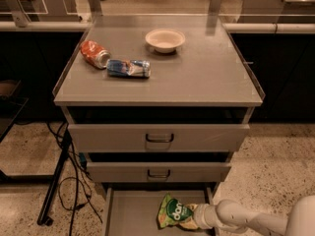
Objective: Place green rice chip bag into bottom drawer
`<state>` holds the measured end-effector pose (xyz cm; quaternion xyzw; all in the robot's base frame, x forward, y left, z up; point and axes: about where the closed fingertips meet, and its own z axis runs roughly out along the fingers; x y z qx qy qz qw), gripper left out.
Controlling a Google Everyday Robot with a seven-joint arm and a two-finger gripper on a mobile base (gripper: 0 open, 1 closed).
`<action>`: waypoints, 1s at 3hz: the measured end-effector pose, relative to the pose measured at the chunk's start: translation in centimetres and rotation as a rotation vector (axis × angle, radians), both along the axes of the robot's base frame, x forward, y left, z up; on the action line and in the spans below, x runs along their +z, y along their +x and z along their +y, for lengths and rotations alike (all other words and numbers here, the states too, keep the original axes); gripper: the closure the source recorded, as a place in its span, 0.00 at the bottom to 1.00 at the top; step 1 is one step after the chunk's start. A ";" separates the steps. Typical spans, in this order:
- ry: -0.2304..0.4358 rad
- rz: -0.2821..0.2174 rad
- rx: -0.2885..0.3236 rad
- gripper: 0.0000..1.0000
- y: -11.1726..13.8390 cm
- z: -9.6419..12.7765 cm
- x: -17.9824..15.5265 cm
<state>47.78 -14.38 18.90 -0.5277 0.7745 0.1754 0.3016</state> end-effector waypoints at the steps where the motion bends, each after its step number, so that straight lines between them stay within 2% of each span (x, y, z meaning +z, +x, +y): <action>1: 0.013 0.029 0.024 1.00 0.3 1.6 -2.5; 2: 0.022 0.043 0.033 1.00 0.9 2.7 -5.0; 3: 0.023 0.044 0.031 0.85 1.1 2.8 -5.4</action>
Offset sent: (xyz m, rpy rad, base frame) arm 0.0197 0.0358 -0.0784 0.0279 0.0558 0.0402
